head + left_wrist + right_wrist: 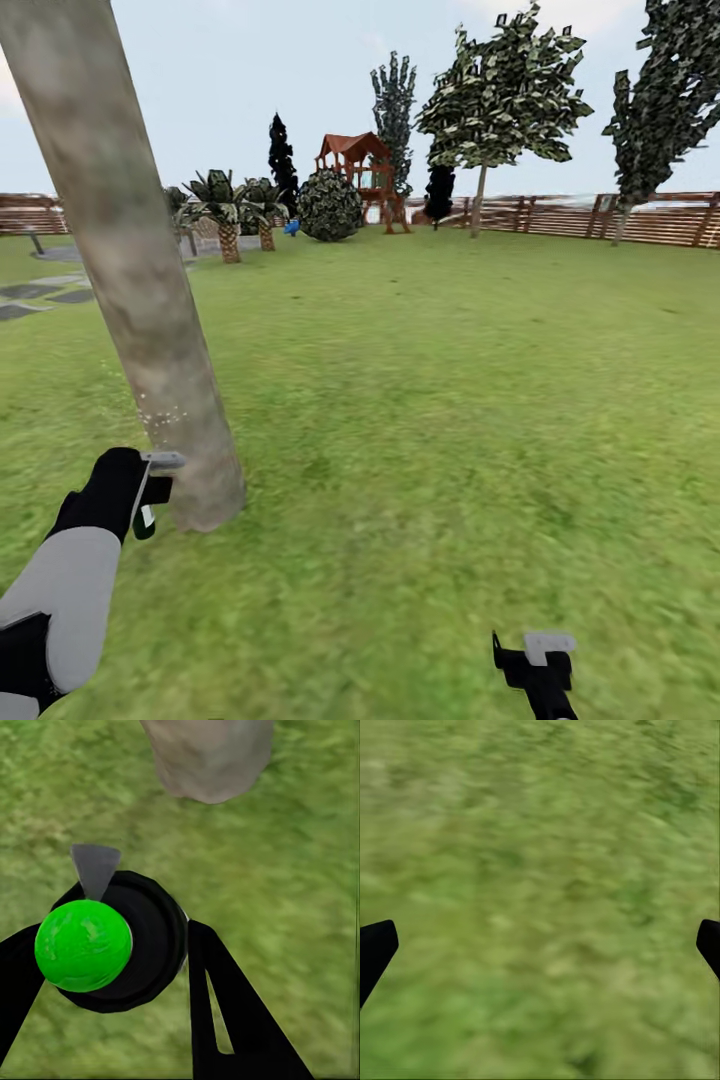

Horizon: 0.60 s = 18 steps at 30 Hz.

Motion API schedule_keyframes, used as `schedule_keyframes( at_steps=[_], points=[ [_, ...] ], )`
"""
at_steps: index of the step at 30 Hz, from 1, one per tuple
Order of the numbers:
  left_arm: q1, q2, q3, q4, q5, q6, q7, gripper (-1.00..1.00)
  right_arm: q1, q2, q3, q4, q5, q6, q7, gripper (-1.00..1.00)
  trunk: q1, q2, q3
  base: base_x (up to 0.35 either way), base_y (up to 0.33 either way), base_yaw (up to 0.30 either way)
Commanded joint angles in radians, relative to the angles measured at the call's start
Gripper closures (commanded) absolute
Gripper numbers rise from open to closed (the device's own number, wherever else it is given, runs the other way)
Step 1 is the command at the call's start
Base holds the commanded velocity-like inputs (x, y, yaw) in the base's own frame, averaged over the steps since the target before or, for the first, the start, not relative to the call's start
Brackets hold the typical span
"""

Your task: In the garden, pick up the pesticide atomizer on the floor and spray pesticide onto both trees until each tree trunk is fully covered.

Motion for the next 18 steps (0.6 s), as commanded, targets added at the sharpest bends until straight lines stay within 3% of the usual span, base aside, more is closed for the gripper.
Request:
schedule_keyframes(
  at_steps=[1,4,6,7,9,10,12,18],
  points=[
    [0.000,-0.028,0.006,0.005,-0.017,0.000,-0.009,1.00,0.000,0.000,-0.007,0.001,0.011,-0.003,-0.003,-1.00,0.000,0.000,-0.001,0.086,-0.267,0.277],
    [0.001,0.007,0.011,0.004,-0.017,-0.001,-0.011,1.00,0.000,0.000,-0.007,0.001,0.011,-0.002,-0.004,-1.00,0.000,0.000,-0.001,0.085,-0.267,0.277],
    [0.005,0.059,0.010,0.007,-0.010,-0.005,-0.013,1.00,0.000,0.000,-0.007,0.001,0.011,-0.002,-0.003,-1.00,0.000,0.000,-0.001,0.086,-0.267,0.277],
    [0.012,0.059,0.007,0.007,-0.010,-0.006,-0.013,1.00,0.000,0.000,-0.007,0.001,0.011,-0.002,-0.004,-1.00,0.000,0.000,-0.001,0.091,-0.267,0.277],
    [0.021,0.047,0.006,0.008,-0.008,-0.007,-0.012,1.00,0.000,0.000,-0.007,0.001,0.011,-0.002,-0.004,-1.00,0.000,0.000,-0.001,0.113,-0.267,0.277],
    [0.026,-0.006,0.004,0.007,-0.009,-0.007,-0.010,1.00,0.000,0.000,-0.007,0.001,0.011,-0.002,-0.003,-1.00,0.000,0.000,-0.001,0.165,-0.255,0.277],
    [0.026,-0.033,0.003,0.006,-0.010,-0.007,-0.009,1.00,0.000,0.000,-0.007,0.001,0.011,-0.002,-0.004,-1.00,0.000,0.000,-0.001,0.174,-0.247,0.277],
    [0.027,-0.039,0.001,0.005,-0.011,-0.008,-0.010,1.00,0.000,0.000,-0.007,0.001,0.011,-0.002,-0.004,-1.00,0.000,0.000,-0.001,0.204,-0.225,0.203]
  ],
)
